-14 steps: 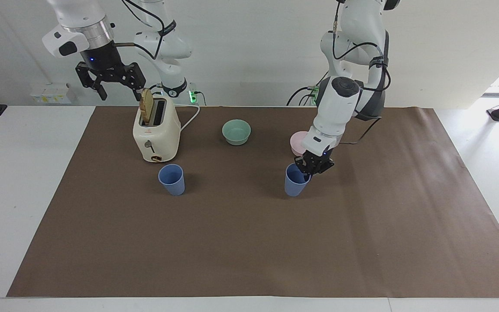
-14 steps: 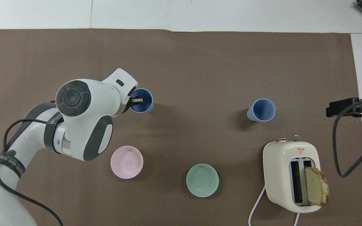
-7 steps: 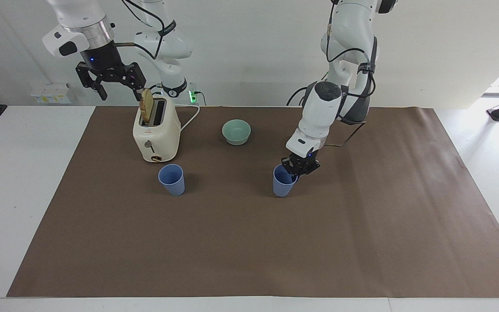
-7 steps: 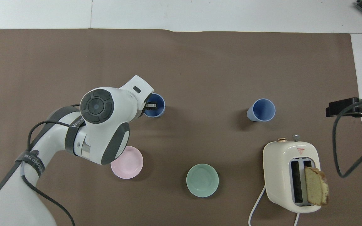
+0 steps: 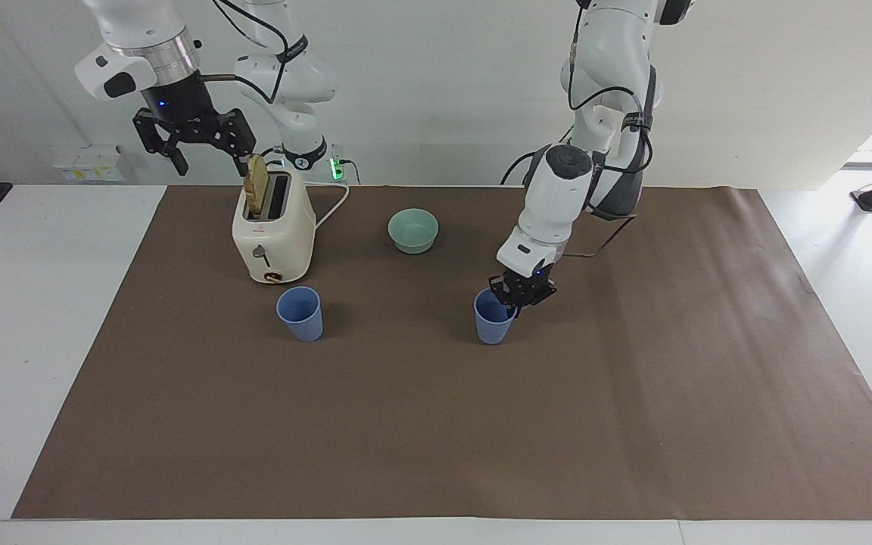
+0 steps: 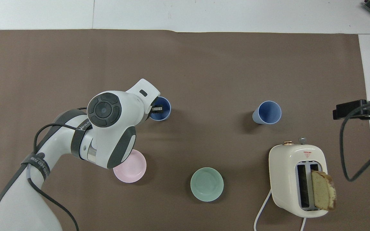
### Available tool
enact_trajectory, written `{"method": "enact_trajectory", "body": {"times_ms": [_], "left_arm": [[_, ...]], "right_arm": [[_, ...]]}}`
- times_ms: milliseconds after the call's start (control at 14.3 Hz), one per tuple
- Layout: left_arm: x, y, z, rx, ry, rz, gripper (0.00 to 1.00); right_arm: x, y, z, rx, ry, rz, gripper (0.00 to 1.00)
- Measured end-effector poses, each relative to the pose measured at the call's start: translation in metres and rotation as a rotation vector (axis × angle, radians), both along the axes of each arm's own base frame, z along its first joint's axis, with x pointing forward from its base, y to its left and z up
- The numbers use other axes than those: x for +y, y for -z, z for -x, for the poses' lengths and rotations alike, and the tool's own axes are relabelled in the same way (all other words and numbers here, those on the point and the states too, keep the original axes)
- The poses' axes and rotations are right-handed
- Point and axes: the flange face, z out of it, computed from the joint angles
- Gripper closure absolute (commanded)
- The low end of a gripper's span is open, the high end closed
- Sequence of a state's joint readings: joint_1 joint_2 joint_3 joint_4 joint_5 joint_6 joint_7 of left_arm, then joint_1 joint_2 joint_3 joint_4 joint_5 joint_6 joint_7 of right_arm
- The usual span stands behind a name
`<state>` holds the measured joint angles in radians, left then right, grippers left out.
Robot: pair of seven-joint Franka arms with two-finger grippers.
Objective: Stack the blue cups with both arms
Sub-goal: 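Carry the blue cup with the left gripper toward the table center, then open the left gripper and withdraw while the right gripper reaches the other cup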
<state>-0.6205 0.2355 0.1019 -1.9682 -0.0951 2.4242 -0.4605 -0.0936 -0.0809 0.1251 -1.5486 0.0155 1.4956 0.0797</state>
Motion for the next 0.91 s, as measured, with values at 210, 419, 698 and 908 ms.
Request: {"method": "enact_trajectory", "body": {"times_ms": [210,419,698,908], "left_arm": [[-0.002,0.000,0.001,0.001,0.003,0.002,0.14],[-0.002,-0.002,0.001,0.000,0.002,0.003,0.08],[0.007,-0.029,-0.004,0.012,-0.011,0.001,0.05],[0.041,-0.081,-0.006,0.022,-0.015,0.002,0.01]], "right_arm": [[0.000,0.000,0.000,-0.001,-0.001,0.000,0.00],[0.000,0.003,0.000,0.003,-0.001,0.000,0.00],[0.002,0.017,-0.005,0.001,-0.004,-0.001,0.00],[0.012,0.029,-0.012,-0.023,-0.021,-0.002,0.00]]}}
